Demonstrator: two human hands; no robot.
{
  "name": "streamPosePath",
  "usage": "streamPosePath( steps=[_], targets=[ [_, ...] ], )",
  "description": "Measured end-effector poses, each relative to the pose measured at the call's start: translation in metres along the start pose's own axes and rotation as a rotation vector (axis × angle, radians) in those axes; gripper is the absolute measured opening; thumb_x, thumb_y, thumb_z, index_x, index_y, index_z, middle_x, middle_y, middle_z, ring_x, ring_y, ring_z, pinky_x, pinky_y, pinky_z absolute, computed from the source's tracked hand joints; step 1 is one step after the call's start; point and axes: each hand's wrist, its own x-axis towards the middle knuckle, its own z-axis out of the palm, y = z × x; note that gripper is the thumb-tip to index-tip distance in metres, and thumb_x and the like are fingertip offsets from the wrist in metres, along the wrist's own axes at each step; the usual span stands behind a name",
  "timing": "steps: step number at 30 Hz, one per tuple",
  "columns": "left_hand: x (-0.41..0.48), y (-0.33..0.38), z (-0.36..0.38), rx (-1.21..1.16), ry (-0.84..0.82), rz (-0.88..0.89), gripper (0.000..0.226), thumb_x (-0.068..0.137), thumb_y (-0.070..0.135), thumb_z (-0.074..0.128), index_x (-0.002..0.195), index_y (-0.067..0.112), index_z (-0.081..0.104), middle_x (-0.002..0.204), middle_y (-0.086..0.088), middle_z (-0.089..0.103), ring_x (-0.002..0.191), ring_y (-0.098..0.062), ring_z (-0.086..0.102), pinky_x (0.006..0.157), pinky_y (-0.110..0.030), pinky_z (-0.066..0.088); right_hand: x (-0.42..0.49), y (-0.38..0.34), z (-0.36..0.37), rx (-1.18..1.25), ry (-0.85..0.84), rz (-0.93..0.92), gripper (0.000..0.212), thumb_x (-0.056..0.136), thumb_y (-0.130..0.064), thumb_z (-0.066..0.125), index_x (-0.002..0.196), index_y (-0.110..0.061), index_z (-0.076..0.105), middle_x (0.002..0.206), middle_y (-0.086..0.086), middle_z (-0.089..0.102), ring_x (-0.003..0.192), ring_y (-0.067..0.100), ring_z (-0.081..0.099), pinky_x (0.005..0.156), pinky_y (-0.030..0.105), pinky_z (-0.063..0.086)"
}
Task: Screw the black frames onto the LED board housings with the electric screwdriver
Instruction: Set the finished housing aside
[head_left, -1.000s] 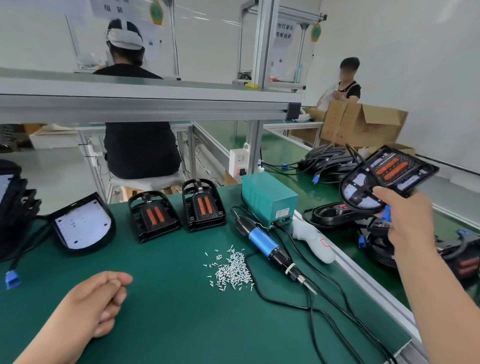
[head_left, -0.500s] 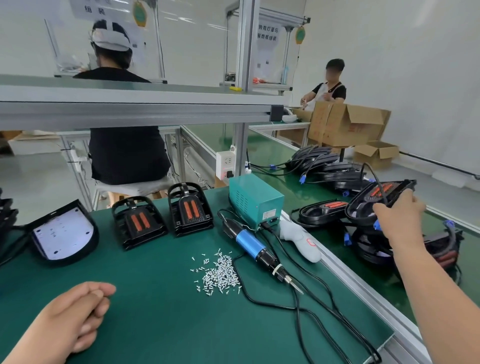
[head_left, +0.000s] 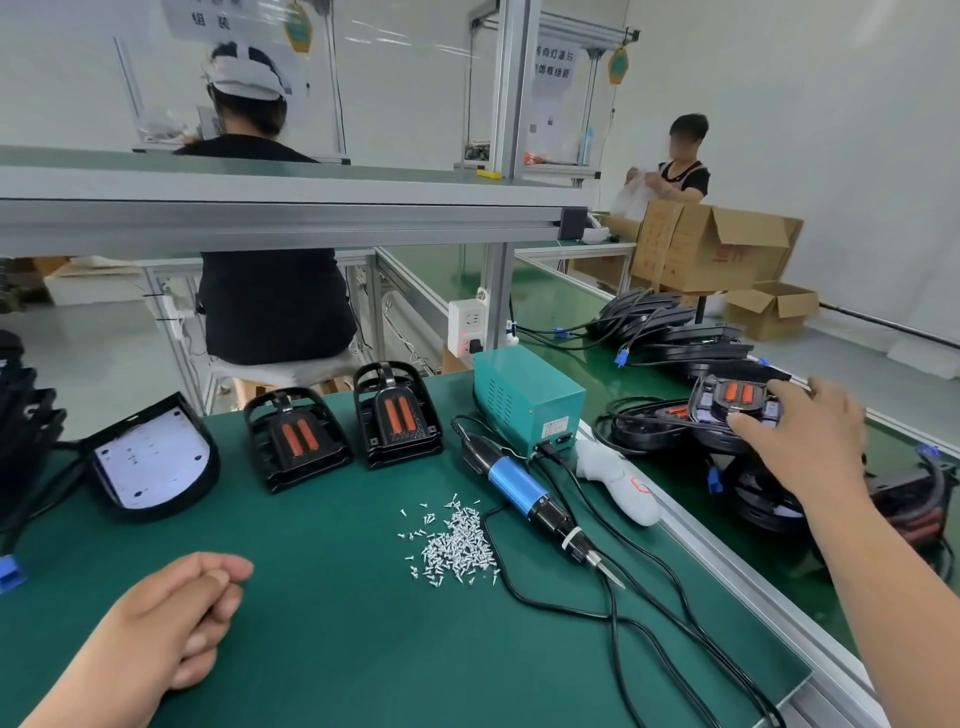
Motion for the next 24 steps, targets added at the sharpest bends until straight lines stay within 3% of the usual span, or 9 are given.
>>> streamPosePath(
  steps=[8,13,18,24],
  targets=[
    [-0.007,0.008,0.009,-0.002,0.02,-0.022,0.03,0.109,0.003,0.045,0.098,0.006,0.073,0.07,-0.01,0.056,0.044,-0.012,0.032,0.047,-0.017,0.029,-0.008,-0.007,0.008,-0.015,0.032,-0.092,0.059,0.095,-0.054,0.07,0.139,-0.014,0.068,0.152,0.026,0.051,0.146,0.044,0.032,0.121,0.061,0.026],
    [-0.013,0.016,0.013,0.019,0.016,-0.04,0.024,0.108,0.001,0.043,0.11,-0.003,0.066,0.073,-0.01,0.056,0.047,-0.012,0.032,0.045,-0.017,0.027,-0.016,-0.016,0.007,0.109,0.048,-0.114,0.05,0.096,-0.041,0.071,0.137,-0.012,0.069,0.15,0.024,0.054,0.146,0.041,0.031,0.123,0.057,0.026],
    [-0.022,0.024,0.014,0.012,-0.006,-0.066,0.026,0.105,-0.002,0.04,0.116,-0.003,0.063,0.078,-0.01,0.057,0.055,-0.014,0.035,0.043,-0.024,0.028,-0.035,-0.05,0.006,0.308,0.088,-0.236,0.029,0.097,-0.028,0.071,0.121,-0.013,0.076,0.135,0.013,0.067,0.136,0.035,0.045,0.119,0.052,0.029],
    [-0.03,0.034,0.017,-0.03,-0.038,-0.117,0.03,0.104,-0.006,0.039,0.12,-0.002,0.064,0.083,-0.01,0.061,0.06,-0.014,0.043,0.047,-0.025,0.034,-0.073,-0.114,0.018,0.511,-0.025,-0.375,0.012,0.098,-0.019,0.071,0.107,-0.017,0.079,0.113,-0.001,0.073,0.119,0.024,0.054,0.104,0.041,0.04]
  ],
)
